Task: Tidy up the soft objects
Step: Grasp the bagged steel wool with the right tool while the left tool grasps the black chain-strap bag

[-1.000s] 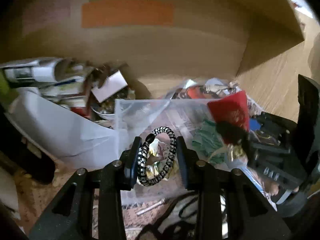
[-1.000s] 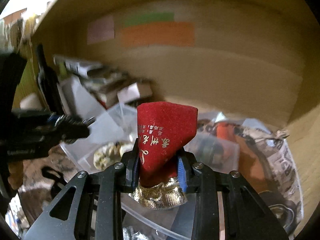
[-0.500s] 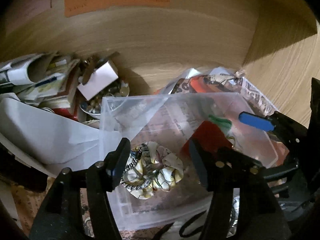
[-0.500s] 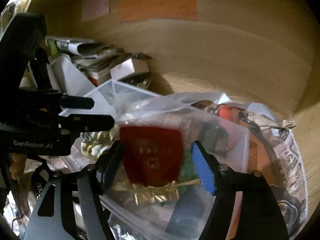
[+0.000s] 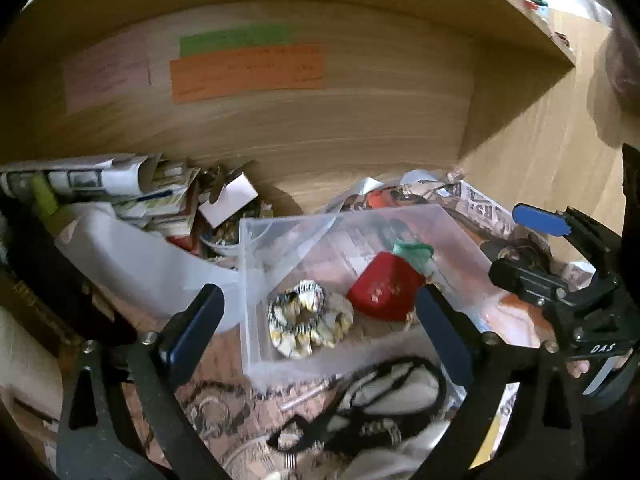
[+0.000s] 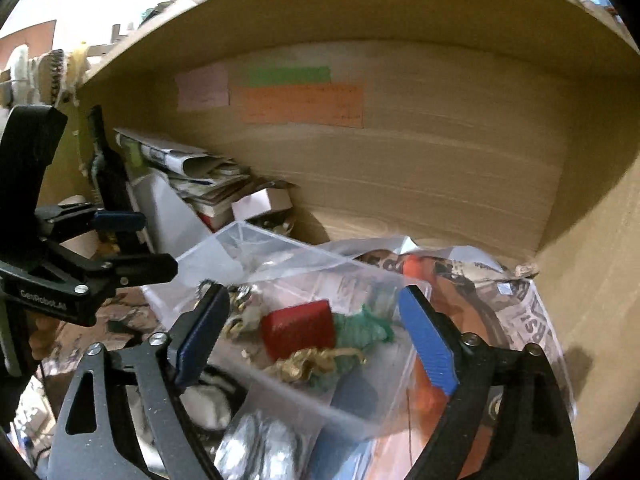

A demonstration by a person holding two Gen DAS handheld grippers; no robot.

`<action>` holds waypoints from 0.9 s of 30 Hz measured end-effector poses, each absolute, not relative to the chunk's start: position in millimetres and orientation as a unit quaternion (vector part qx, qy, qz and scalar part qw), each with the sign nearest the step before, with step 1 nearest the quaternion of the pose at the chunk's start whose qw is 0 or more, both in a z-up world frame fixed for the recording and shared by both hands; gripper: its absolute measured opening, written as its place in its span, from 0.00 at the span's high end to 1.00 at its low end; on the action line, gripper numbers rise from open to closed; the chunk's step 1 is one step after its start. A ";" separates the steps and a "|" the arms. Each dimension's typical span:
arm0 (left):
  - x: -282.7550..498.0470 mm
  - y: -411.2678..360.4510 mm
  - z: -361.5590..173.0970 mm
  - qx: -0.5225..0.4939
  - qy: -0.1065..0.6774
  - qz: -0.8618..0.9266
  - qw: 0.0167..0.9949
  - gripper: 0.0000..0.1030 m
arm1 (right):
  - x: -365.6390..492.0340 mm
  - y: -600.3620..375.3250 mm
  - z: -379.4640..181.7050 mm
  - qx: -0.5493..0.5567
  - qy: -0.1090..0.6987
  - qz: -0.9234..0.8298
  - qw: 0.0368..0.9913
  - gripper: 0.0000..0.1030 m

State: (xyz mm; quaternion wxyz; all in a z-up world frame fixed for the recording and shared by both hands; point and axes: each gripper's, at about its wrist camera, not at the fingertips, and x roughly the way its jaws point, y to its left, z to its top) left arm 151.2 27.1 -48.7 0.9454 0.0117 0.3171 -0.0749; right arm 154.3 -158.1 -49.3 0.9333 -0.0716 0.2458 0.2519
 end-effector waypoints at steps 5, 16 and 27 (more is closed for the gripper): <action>130.1 29.0 -60.8 0.012 0.326 -0.075 0.942 0.04 | 137.7 -162.0 -65.6 -0.071 0.265 0.254 0.927 0.15; 95.3 35.8 -108.4 0.016 0.373 -0.077 0.924 0.04 | 123.2 -166.7 -119.8 -0.055 0.346 0.255 0.901 0.15; 111.8 19.0 -137.3 -0.009 0.400 -0.103 0.911 0.04 | 126.4 -159.2 -141.7 -0.053 0.376 0.262 0.887 0.31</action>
